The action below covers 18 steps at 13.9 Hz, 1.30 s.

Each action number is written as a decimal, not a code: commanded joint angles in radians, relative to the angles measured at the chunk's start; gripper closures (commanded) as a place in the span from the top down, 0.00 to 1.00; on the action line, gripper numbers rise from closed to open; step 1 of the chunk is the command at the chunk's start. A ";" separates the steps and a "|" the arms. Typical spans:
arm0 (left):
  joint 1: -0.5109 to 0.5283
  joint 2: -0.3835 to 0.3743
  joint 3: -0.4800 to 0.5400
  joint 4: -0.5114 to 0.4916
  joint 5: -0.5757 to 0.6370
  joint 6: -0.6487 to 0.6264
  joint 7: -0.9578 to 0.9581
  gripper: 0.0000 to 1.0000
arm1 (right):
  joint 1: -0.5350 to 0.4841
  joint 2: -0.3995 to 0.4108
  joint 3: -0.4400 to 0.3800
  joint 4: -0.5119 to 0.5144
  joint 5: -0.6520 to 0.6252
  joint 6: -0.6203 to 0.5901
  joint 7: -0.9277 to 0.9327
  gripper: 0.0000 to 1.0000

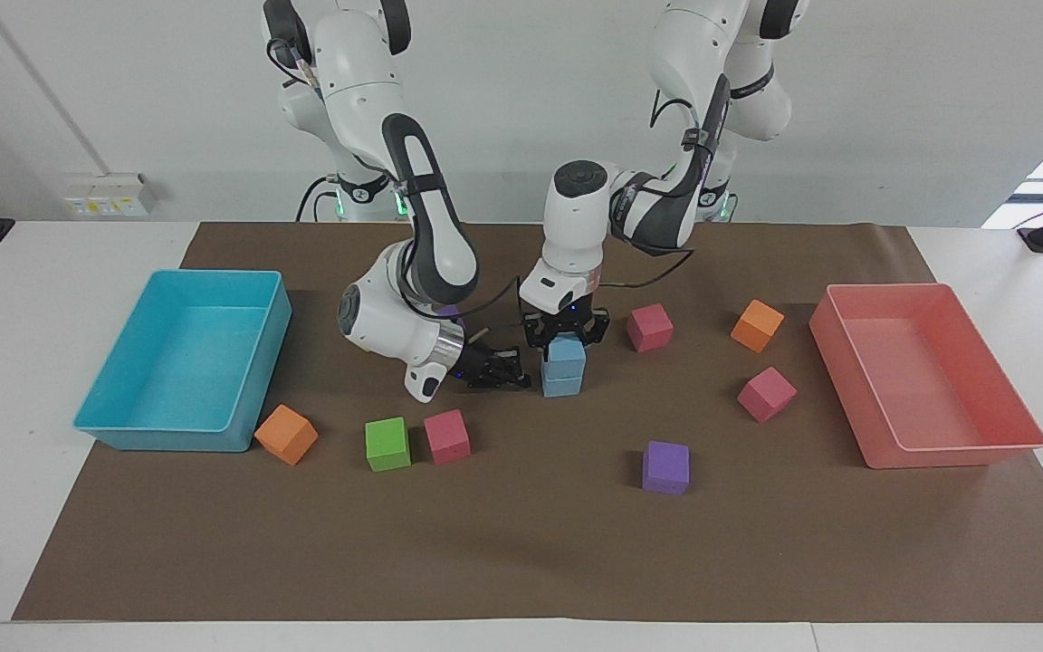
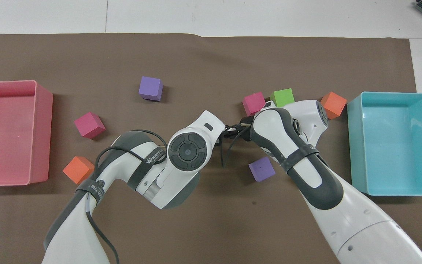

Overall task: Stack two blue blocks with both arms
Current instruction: 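Lower the held blue cube onto the center blue cube with the left gripper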

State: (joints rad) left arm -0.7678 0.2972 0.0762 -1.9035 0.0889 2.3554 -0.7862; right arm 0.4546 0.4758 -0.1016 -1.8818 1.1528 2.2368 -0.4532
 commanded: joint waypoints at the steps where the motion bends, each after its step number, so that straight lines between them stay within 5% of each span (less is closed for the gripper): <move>1: -0.024 -0.020 0.020 -0.014 0.026 -0.018 -0.025 0.45 | 0.006 -0.022 0.006 -0.023 0.025 0.026 0.015 0.00; 7: -0.021 -0.020 0.020 -0.014 0.026 -0.013 -0.025 0.68 | 0.010 -0.022 0.006 -0.023 0.025 0.037 0.016 0.00; 15: -0.014 -0.012 0.020 -0.008 0.026 0.013 -0.022 0.71 | 0.010 -0.022 0.006 -0.023 0.025 0.037 0.016 0.00; 18: -0.010 -0.010 0.020 -0.006 0.026 0.018 -0.013 0.84 | 0.010 -0.022 0.006 -0.023 0.025 0.037 0.016 0.00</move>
State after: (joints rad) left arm -0.7678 0.2971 0.0832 -1.9021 0.0896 2.3612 -0.7877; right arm 0.4646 0.4758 -0.1015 -1.8819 1.1528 2.2497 -0.4528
